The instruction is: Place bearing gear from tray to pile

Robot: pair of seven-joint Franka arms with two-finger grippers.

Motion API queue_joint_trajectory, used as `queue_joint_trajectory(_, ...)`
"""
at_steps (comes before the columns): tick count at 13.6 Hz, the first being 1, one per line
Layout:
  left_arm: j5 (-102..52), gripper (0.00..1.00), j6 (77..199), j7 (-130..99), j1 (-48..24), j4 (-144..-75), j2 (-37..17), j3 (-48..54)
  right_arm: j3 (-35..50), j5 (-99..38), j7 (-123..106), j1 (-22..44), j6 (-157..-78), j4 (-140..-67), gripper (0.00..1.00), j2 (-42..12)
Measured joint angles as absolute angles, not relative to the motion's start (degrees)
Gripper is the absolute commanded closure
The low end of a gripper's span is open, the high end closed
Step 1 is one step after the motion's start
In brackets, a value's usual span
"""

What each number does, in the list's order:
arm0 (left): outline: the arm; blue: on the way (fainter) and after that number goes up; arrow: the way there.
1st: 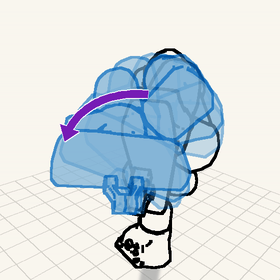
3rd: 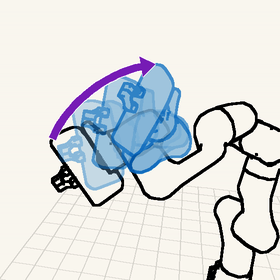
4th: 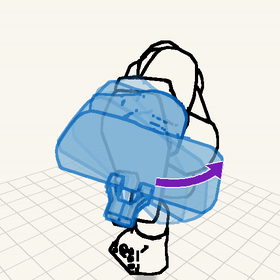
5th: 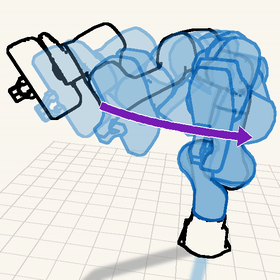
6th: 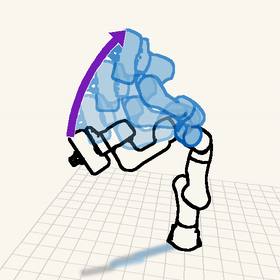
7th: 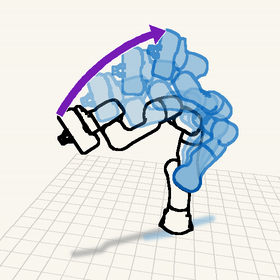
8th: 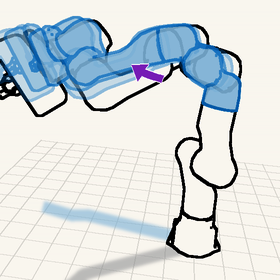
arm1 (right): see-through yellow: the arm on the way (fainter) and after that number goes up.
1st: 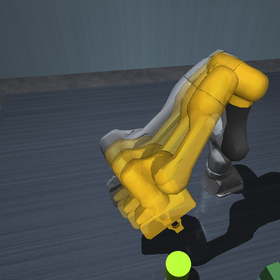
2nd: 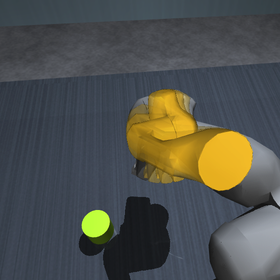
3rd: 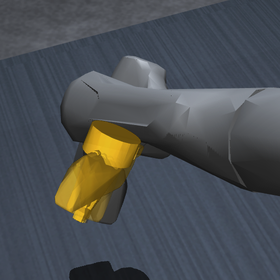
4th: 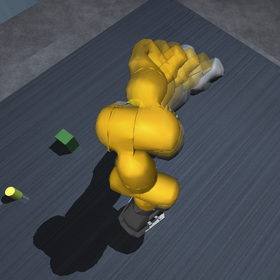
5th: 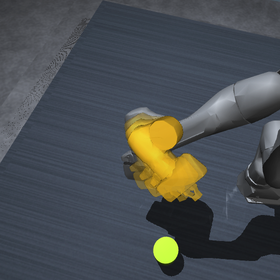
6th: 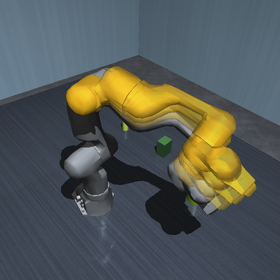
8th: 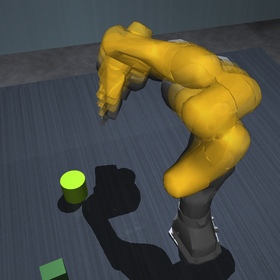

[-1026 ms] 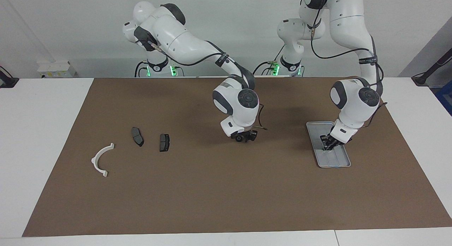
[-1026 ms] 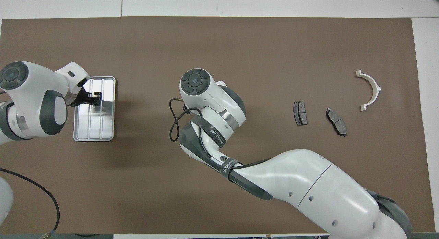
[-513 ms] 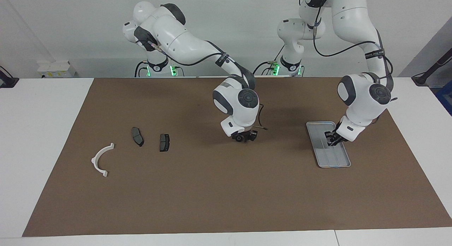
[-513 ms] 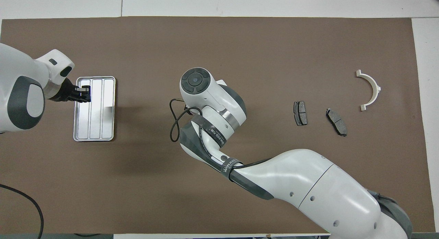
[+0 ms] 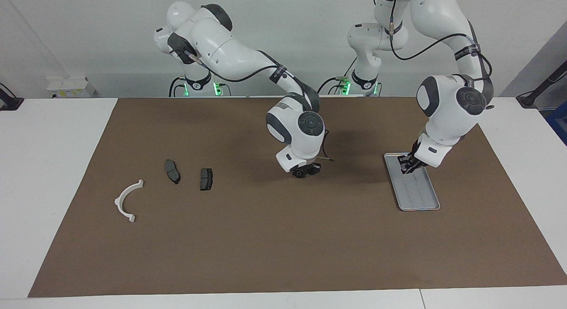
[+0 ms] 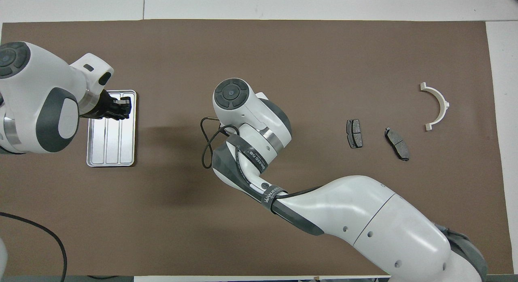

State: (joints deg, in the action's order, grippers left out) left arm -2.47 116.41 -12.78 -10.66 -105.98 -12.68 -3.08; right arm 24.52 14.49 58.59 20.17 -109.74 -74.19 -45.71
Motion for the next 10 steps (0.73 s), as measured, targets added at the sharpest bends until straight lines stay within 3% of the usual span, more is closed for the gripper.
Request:
queue_joint_trajectory(3,-2.5,0.93,116.4,-18.3,-14.0,-105.8,-12.7,-2.9,24.1,14.4,54.3,18.9,-105.5,-71.8,0.86,-46.1)
queue_joint_trajectory(7,-3.0,0.93,118.0,-23.1,-16.7,-105.7,-12.7,-2.8,24.2,14.2,41.5,11.8,-97.2,-63.8,0.86,-45.7)
queue_joint_trajectory(10,-5.0,0.93,123.7,-29.2,-23.2,-105.7,-12.9,-2.7,24.1,14.1,34.1,7.9,-95.1,-61.4,0.9,-44.9)
